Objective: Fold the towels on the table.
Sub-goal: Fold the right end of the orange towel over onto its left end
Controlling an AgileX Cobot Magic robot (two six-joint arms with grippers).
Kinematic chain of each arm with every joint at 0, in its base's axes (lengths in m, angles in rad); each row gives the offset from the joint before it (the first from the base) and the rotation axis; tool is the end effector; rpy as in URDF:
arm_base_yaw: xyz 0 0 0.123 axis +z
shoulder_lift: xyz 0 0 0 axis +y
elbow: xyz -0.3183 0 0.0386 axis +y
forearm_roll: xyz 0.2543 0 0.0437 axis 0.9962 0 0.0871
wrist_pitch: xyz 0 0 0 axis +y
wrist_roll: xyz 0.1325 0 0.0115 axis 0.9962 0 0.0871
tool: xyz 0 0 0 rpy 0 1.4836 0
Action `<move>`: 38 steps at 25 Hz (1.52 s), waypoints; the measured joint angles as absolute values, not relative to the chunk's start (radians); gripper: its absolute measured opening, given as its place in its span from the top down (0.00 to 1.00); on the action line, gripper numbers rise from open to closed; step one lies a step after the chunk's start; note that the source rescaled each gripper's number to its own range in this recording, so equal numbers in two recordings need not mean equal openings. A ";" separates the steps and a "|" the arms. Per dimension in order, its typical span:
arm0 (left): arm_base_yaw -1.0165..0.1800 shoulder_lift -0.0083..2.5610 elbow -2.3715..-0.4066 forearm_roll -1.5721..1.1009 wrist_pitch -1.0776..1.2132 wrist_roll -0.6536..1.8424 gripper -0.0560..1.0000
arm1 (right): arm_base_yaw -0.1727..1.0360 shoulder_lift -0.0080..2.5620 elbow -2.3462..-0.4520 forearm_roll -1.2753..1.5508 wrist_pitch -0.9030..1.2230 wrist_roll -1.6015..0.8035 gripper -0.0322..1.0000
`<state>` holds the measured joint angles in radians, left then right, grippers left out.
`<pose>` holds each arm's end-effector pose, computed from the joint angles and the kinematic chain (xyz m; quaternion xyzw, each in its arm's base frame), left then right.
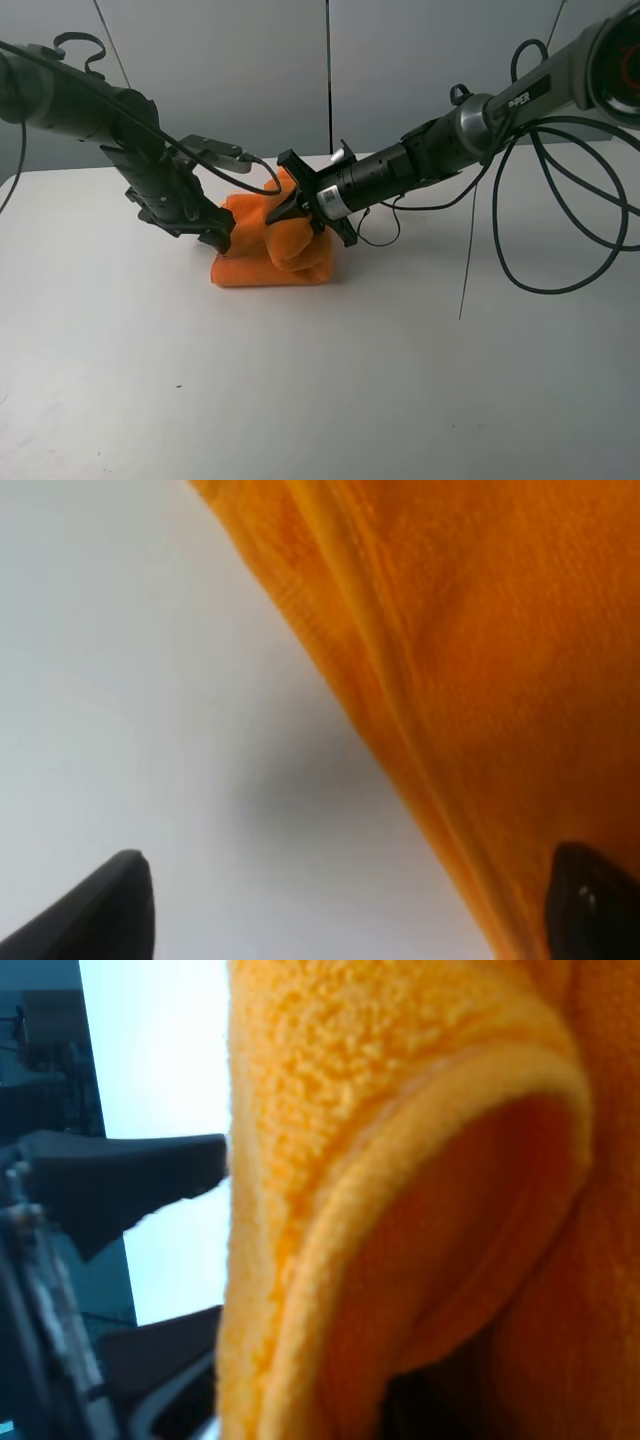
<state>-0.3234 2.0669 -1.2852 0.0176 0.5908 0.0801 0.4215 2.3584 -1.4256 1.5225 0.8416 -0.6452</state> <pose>0.4120 -0.1367 0.1088 0.2047 0.9684 -0.0114 0.1419 0.4107 0.2928 0.0725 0.0534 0.8709 0.4885 0.0125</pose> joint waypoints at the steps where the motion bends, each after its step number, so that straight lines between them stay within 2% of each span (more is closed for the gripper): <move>1: -0.319 2.054 -1.287 0.019 0.596 0.080 0.00 | 0.422 2.358 -1.426 1.523 0.842 -0.645 0.89; 12: -0.267 1.832 -1.314 0.023 0.629 0.047 0.00 | 0.422 2.358 -1.426 1.523 0.839 -0.656 0.89; 24: -0.244 1.582 -1.458 0.023 0.815 0.000 0.00 | 0.422 2.358 -1.426 1.523 0.839 -0.712 0.89; 26: -0.240 1.551 -1.482 0.023 0.833 0.000 0.00 | 0.422 2.358 -1.426 1.523 0.842 -0.734 0.80; 27: -0.238 1.540 -1.493 0.023 0.836 0.000 0.00 | 0.422 2.358 -1.426 1.523 0.849 -0.749 0.71; 29: -0.233 1.526 -1.525 0.023 0.855 0.000 0.00 | 0.422 2.358 -1.426 1.523 0.865 -0.766 0.47; 30: -0.228 1.522 -1.540 0.024 0.865 0.000 0.00 | 0.423 2.357 -1.426 1.523 0.874 -0.771 0.29; 32: -0.225 1.520 -1.566 0.024 0.890 0.000 0.00 | 0.425 2.342 -1.426 1.523 0.888 -0.779 0.09; 34: -0.221 1.520 -1.578 0.025 0.909 -0.009 0.00 | 0.428 2.316 -1.426 1.502 0.890 -0.794 0.02; 38: -0.221 1.520 -1.580 0.026 0.918 -0.016 0.00 | 0.438 2.259 -1.426 1.481 0.883 -0.804 0.00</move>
<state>-0.2207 1.5196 -1.5800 0.0261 0.9179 -0.0160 0.4376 2.2590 -1.4256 1.4807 0.8835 -0.8035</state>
